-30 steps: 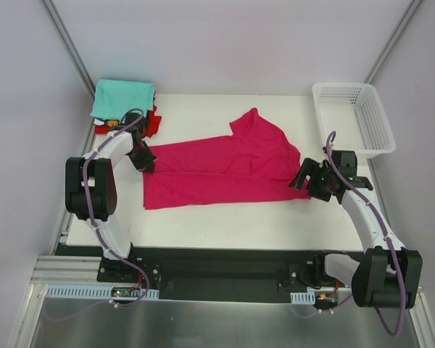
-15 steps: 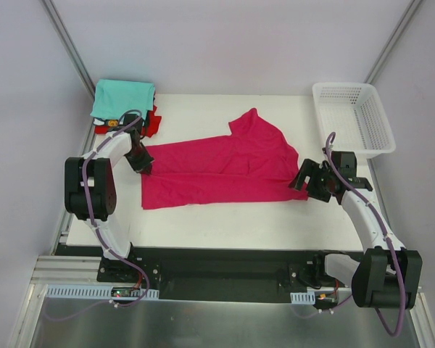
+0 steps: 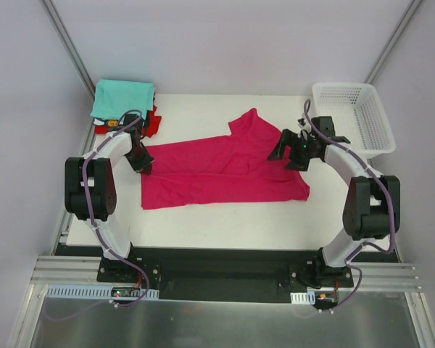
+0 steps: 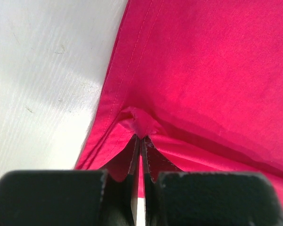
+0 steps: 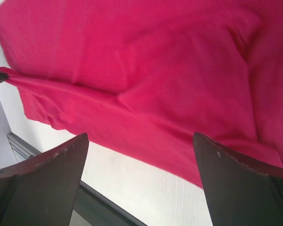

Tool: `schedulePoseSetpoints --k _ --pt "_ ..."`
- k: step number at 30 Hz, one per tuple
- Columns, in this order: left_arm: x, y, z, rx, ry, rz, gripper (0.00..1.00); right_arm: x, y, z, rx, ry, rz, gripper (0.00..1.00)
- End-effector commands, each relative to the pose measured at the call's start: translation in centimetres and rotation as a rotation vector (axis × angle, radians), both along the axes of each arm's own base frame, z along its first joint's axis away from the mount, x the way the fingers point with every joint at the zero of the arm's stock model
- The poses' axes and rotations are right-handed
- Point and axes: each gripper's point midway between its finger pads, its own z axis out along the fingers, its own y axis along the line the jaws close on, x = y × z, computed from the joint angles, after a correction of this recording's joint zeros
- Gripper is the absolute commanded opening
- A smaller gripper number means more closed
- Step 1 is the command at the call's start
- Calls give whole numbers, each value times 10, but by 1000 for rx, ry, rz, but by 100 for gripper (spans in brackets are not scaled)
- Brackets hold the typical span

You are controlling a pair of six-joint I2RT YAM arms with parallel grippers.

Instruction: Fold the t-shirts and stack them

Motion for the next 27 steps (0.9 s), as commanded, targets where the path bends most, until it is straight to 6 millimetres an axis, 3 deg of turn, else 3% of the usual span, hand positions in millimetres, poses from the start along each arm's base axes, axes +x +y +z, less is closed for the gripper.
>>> schedulePoseSetpoints --k 1,7,8,10,16,27 --pt "4 5 10 11 -13 -3 0 29 24 35 49 -96 89 96" --pt "9 4 13 8 -26 -10 0 57 14 36 63 -110 61 99" --pt "9 4 12 9 -25 -11 0 59 12 35 70 -107 54 88" --pt "10 5 14 11 -32 -14 0 63 2 28 80 -80 28 81" --pt "11 4 19 8 -46 -14 0 71 -18 4 85 -28 -10 79" --pt "12 4 23 5 -57 -15 0 85 -18 -23 89 18 -17 74"
